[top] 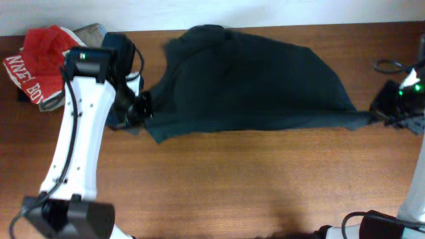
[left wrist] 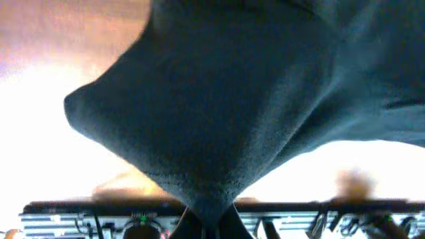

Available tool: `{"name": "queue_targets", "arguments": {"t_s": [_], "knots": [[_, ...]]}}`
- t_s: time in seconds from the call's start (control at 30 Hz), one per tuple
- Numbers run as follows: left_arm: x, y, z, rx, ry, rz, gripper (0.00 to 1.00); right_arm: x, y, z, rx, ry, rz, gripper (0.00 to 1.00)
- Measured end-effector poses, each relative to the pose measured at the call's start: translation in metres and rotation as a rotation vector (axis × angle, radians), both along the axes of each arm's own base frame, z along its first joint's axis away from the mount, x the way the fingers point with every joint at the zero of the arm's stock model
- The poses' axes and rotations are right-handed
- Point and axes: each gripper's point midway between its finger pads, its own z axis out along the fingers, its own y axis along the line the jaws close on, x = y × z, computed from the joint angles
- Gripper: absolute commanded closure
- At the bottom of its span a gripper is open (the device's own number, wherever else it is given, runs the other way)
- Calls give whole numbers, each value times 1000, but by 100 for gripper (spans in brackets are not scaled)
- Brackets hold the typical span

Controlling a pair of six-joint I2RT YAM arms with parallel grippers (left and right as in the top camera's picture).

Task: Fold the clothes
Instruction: 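Lay the shirt flat on the table, releasing with both grippers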

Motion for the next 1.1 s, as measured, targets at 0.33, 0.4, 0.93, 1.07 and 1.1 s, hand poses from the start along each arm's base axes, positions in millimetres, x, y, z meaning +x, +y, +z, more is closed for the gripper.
{"name": "queue_targets", "arguments": {"t_s": [0.33,0.4,0.93,1.07,1.1], "knots": [[-76,-9,-57,-10,99,-44,99,-17,-12,-71,18,84,-55,96],[-97,-20,-87,-9,170,-71,99,-21,-11,-90,33,120,-59,96],[-162,-45,-150,53,330,-110,67,-48,-59,-101,53,106,-303,96],[-154,-50,-153,36,296,-104,32,-48,-59,-101,53,106,-303,95],[-152,-51,-153,32,287,-107,32,-48,-59,-101,53,106,-303,91]]}}
